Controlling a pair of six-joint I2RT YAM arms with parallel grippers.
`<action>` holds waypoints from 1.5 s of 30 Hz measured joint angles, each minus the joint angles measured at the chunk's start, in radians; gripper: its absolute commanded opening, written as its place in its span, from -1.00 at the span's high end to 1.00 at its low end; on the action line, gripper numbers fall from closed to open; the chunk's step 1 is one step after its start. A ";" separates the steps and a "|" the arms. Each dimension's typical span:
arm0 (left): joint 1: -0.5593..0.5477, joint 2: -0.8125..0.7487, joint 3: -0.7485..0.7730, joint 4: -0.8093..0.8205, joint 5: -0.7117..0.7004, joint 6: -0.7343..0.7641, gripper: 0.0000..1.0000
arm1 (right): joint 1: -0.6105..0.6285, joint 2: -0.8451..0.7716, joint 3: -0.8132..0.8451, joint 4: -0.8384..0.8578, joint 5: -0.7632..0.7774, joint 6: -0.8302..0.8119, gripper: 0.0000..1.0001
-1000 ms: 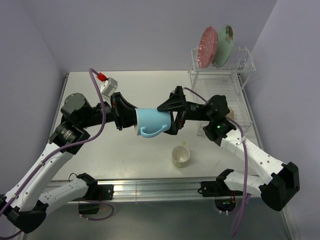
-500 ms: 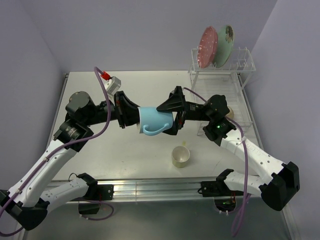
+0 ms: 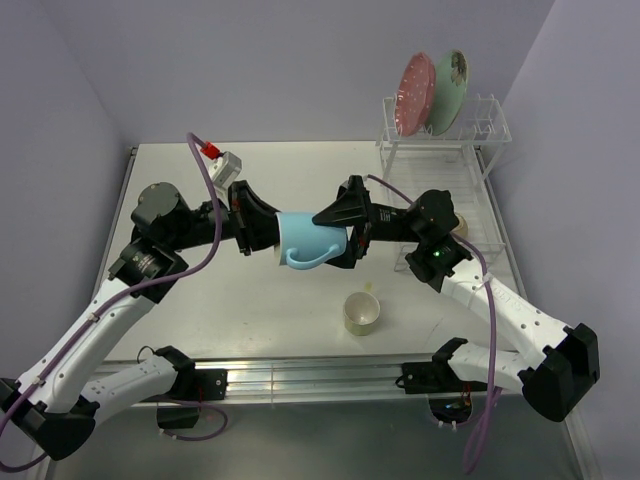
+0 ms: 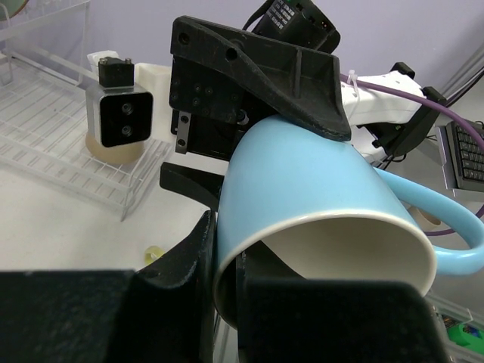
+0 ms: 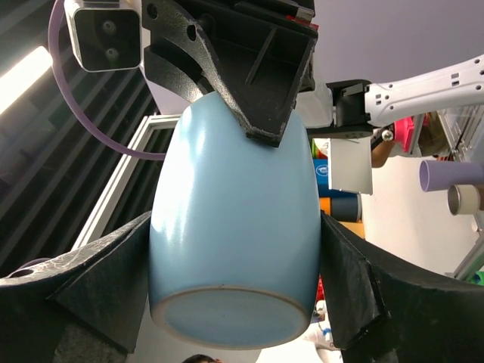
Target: Load the mixed dishes into the dish rack
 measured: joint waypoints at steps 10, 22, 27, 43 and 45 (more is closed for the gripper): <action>0.001 0.007 -0.011 0.007 -0.046 -0.013 -0.93 | 0.000 0.000 0.000 -0.051 0.007 -0.016 1.00; 0.002 -0.108 -0.020 -0.279 -0.515 -0.043 -0.99 | -0.223 -0.043 0.012 -0.396 0.019 -0.288 1.00; 0.003 -0.149 0.027 -0.488 -0.870 -0.133 -0.99 | -0.383 -0.046 0.092 -0.736 0.063 -0.545 1.00; -0.102 0.286 0.012 -0.563 -0.676 -0.100 -0.64 | -0.484 0.298 0.802 -1.550 0.962 -1.412 1.00; -0.130 0.309 0.016 -0.564 -0.647 -0.092 -0.65 | -0.485 0.318 0.788 -1.574 1.040 -1.457 1.00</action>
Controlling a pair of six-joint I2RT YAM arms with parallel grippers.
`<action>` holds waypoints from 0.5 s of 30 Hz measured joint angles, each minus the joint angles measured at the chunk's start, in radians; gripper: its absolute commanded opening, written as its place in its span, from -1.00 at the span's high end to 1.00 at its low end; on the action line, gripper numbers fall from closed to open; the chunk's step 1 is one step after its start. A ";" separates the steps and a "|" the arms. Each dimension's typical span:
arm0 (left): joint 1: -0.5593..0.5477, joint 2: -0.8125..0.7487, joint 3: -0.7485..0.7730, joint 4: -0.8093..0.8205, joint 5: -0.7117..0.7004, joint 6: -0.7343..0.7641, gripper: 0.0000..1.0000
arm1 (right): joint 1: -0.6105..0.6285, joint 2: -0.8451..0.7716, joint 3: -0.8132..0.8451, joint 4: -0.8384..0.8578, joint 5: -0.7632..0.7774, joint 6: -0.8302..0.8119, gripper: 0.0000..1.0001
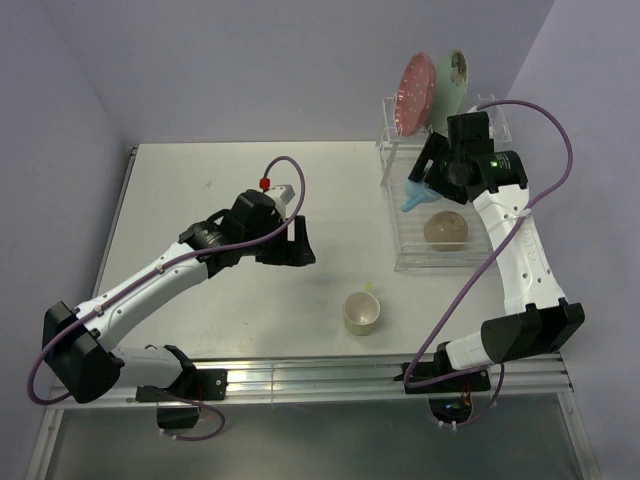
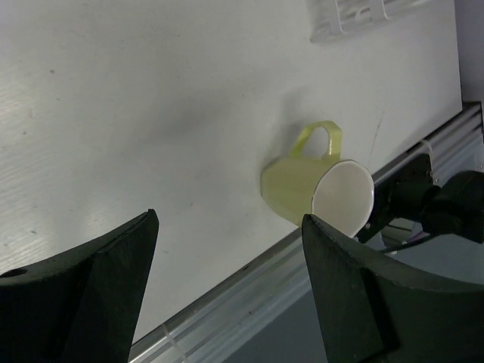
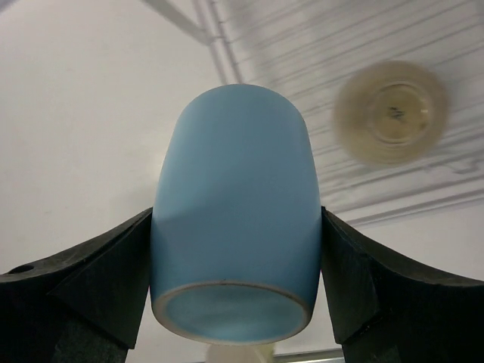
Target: Load the mixed dishes into the dish rack
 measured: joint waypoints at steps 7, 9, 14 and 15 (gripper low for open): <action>-0.042 0.105 0.069 0.008 0.117 0.019 -0.65 | -0.002 0.020 -0.107 0.003 0.171 -0.103 1.00; -0.059 0.145 0.092 0.010 0.138 0.024 -0.66 | -0.002 0.032 -0.126 0.010 0.195 -0.126 1.00; -0.103 0.241 0.140 0.007 0.196 0.045 -0.66 | -0.002 0.080 -0.148 0.056 0.208 -0.188 1.00; -0.108 0.259 0.149 0.003 0.209 0.049 -0.66 | -0.002 0.087 -0.151 0.070 0.208 -0.201 1.00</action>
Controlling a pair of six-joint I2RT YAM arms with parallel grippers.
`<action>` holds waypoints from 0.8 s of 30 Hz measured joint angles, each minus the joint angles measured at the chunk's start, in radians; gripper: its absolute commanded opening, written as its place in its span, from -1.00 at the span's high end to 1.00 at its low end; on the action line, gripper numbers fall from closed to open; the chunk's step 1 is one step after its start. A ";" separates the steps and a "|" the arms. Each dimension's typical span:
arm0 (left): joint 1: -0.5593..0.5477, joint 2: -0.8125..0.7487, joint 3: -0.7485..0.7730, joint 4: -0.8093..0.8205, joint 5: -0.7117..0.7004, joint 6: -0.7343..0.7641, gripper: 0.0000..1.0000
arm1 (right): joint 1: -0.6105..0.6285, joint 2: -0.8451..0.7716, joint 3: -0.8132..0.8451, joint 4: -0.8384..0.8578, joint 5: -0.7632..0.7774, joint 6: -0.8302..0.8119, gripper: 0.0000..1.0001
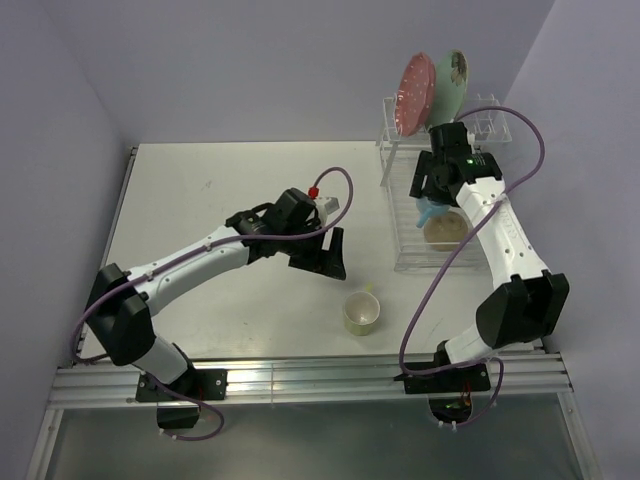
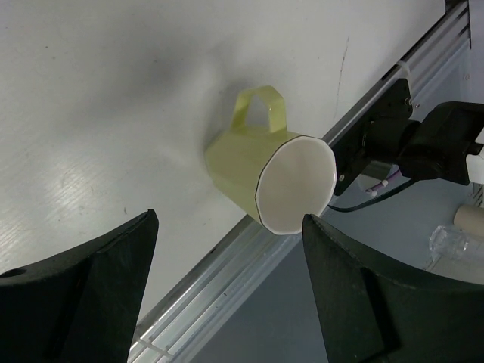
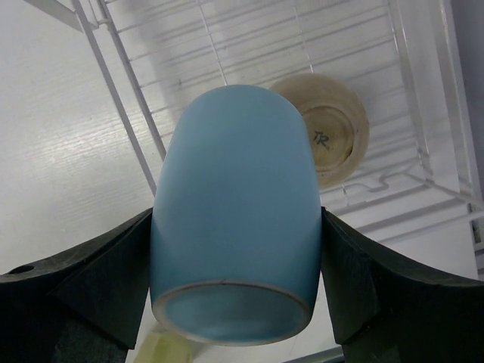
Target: Load the mixed dishes into the dish rack
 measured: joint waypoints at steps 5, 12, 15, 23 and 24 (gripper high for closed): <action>-0.008 0.076 0.052 -0.023 0.035 0.014 -0.65 | 0.000 0.024 -0.016 0.056 0.004 -0.047 1.00; -0.031 0.158 0.134 -0.051 0.051 0.030 -0.65 | 0.009 0.056 -0.056 0.131 0.002 -0.068 1.00; -0.050 0.179 0.146 -0.055 0.056 0.029 -0.65 | 0.018 0.063 -0.097 0.156 -0.003 -0.070 1.00; -0.077 0.212 0.149 -0.074 0.064 0.029 -0.65 | 0.046 0.093 -0.176 0.195 -0.021 -0.070 1.00; -0.079 0.221 0.153 -0.079 0.064 0.029 -0.65 | 0.047 0.105 -0.178 0.203 -0.022 -0.071 1.00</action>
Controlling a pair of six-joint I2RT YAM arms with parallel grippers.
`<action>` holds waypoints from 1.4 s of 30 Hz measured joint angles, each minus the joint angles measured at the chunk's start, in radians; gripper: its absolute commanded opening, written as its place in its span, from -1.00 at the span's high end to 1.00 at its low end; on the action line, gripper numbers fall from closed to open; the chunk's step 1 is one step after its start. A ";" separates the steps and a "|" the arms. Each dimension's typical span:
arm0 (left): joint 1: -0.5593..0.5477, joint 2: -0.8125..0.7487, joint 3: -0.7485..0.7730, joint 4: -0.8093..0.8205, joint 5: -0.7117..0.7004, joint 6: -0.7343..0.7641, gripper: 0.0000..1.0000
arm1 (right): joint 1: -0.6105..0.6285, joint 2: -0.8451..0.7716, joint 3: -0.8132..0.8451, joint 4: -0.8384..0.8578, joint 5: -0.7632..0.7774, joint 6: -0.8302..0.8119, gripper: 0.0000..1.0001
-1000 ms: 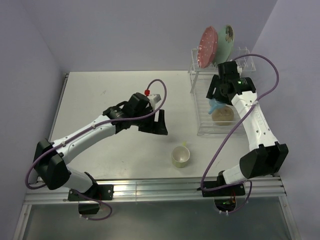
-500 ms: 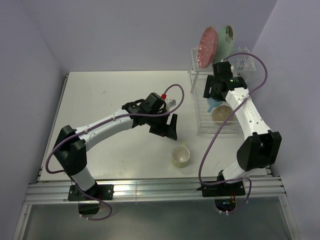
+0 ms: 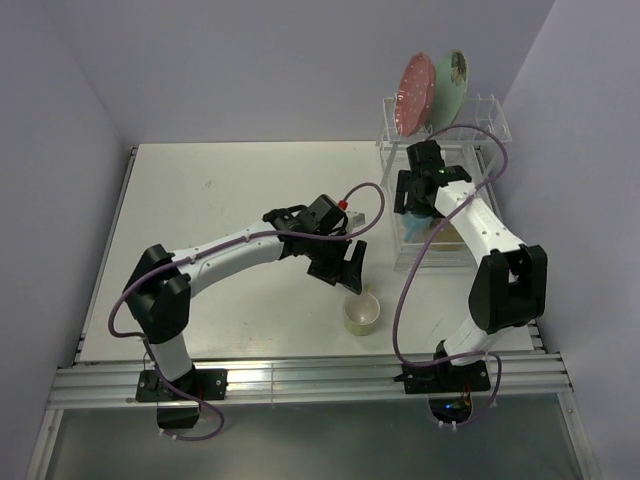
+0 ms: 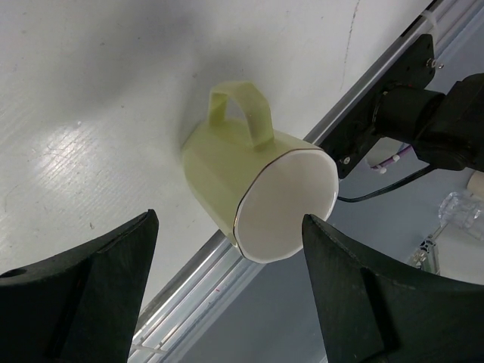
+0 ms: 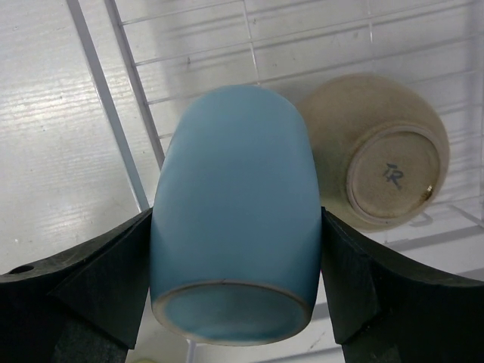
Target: Load the mixed dishes into the dish rack
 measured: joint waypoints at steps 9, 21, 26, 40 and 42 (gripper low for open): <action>-0.031 0.073 0.053 -0.037 0.000 0.000 -0.62 | 0.002 0.055 -0.001 0.039 -0.003 -0.003 1.00; -0.042 0.129 0.072 -0.092 0.000 0.013 -0.27 | 0.002 0.092 -0.001 0.053 0.002 -0.002 0.81; -0.042 0.143 0.082 -0.115 0.001 0.030 -0.09 | 0.002 0.092 -0.001 0.054 0.004 0.002 0.36; -0.043 0.157 0.100 -0.135 0.023 0.060 0.56 | 0.002 0.092 0.003 0.050 0.013 0.007 -0.75; -0.042 0.159 0.100 -0.136 0.015 0.068 0.64 | 0.002 0.092 0.005 0.047 0.015 0.013 -0.99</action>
